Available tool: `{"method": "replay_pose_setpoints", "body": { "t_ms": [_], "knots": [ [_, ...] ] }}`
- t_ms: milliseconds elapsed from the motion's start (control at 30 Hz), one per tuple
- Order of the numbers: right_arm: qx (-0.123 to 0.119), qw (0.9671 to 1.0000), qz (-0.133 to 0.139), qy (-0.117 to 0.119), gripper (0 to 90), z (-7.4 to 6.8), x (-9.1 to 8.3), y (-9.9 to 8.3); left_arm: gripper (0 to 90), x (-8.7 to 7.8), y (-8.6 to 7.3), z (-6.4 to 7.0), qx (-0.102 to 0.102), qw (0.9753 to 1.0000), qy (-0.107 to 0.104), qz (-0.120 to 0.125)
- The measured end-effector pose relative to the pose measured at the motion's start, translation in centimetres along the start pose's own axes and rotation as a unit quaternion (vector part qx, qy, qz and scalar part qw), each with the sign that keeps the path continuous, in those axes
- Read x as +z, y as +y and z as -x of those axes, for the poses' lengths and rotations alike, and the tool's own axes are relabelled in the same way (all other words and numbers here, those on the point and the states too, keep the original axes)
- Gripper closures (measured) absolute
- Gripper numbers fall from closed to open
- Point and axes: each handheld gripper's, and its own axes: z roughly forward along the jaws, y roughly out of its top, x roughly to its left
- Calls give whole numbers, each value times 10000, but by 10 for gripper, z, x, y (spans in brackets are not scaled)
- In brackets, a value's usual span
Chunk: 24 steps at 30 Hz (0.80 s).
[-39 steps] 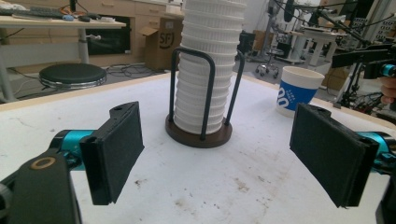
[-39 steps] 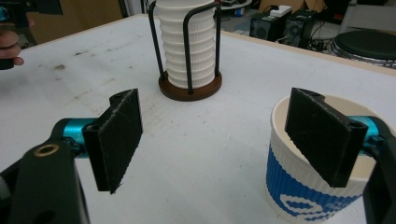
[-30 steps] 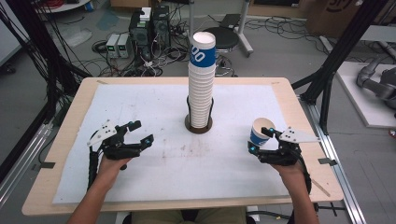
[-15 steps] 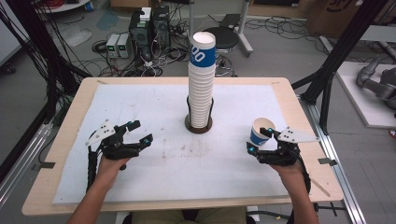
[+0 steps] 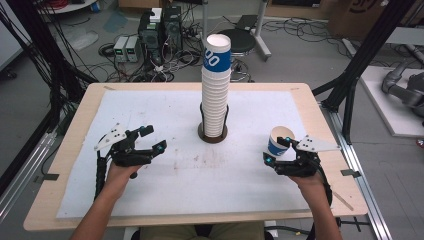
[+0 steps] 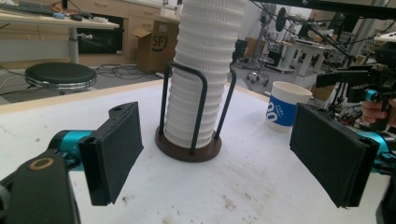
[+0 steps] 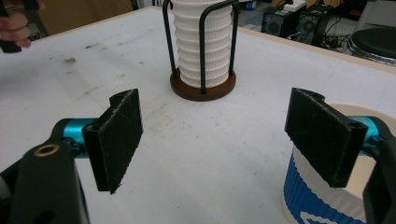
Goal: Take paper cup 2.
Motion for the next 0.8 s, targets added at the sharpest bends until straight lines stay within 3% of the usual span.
{"method": "replay_pose_setpoints", "body": {
  "t_ms": [133, 500, 800],
  "knots": [
    [-21, 10000, -39, 36, 196, -2, -1, 0, 168, 6, 18, -1, 17, 9999, -74, 98],
    [82, 9999, -3, 107, 196, -2, -1, 1, 168, 37, 92, 4, 417, 9981, -439, 100],
    [152, 9998, 24, 144, 196, -2, -1, 0, 168, 59, 128, 12, 534, 9961, -690, 117]
  ]
}}
